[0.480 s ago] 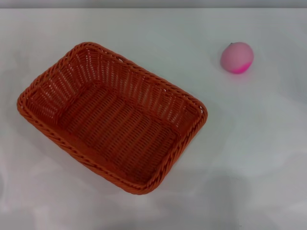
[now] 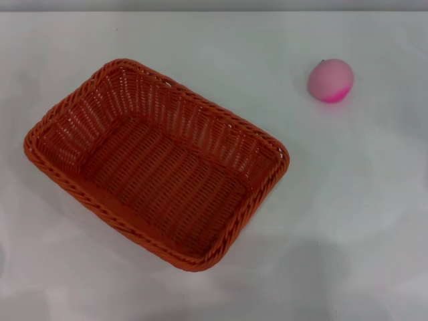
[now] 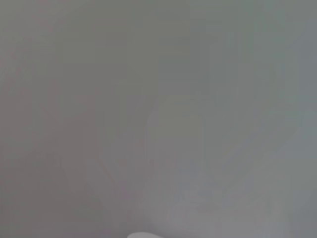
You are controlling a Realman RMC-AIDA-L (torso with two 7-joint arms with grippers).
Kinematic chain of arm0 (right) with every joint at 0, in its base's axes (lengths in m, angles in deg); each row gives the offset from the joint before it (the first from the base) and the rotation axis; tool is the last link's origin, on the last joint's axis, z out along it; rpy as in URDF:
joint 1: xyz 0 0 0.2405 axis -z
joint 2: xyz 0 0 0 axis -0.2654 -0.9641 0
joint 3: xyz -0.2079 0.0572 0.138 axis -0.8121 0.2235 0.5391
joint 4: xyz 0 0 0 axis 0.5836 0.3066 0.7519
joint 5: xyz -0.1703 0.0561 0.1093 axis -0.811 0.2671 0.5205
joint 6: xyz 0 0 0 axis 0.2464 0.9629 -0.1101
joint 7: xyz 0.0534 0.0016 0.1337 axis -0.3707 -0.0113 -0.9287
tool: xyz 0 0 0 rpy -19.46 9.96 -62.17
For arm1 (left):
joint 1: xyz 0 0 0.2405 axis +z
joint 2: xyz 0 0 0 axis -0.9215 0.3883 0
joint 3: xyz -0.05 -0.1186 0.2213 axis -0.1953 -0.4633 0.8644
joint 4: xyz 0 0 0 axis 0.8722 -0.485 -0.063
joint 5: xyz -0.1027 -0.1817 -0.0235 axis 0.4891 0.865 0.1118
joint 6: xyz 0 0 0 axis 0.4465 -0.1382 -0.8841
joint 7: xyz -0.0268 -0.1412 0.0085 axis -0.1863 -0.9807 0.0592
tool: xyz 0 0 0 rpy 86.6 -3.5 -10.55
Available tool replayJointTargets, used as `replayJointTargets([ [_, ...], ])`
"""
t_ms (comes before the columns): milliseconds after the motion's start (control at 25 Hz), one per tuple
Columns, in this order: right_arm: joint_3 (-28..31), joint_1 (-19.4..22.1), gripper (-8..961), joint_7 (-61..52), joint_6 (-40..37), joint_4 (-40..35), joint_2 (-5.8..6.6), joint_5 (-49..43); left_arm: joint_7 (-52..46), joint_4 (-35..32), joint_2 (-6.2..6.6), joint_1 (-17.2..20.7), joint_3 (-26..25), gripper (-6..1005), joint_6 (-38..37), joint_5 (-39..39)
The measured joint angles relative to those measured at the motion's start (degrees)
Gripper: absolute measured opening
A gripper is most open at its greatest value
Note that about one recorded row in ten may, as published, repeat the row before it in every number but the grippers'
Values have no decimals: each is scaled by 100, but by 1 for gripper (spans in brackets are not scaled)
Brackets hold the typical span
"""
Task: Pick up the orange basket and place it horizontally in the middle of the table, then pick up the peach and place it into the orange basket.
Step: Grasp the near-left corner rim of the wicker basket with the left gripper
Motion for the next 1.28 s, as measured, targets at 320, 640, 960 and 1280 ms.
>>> replayJointTargets([
  [320,4,-43,868,-9,-55,0,-1,1,0,33,0,-47,3,892,-410,0],
  [640,2,-75,868,-50,-279,-13,9,6,-21,146,0,-43,12,893,-547,0],
  [960,2,-57,868,-62,-280,-19,14,2,-32,861,-12,-10,20,893,-1622,-355],
  [1280,44,-32,867,-67,-292,-18,52,0,-35,1832,-35,-9,122,893,-3196,-572],
])
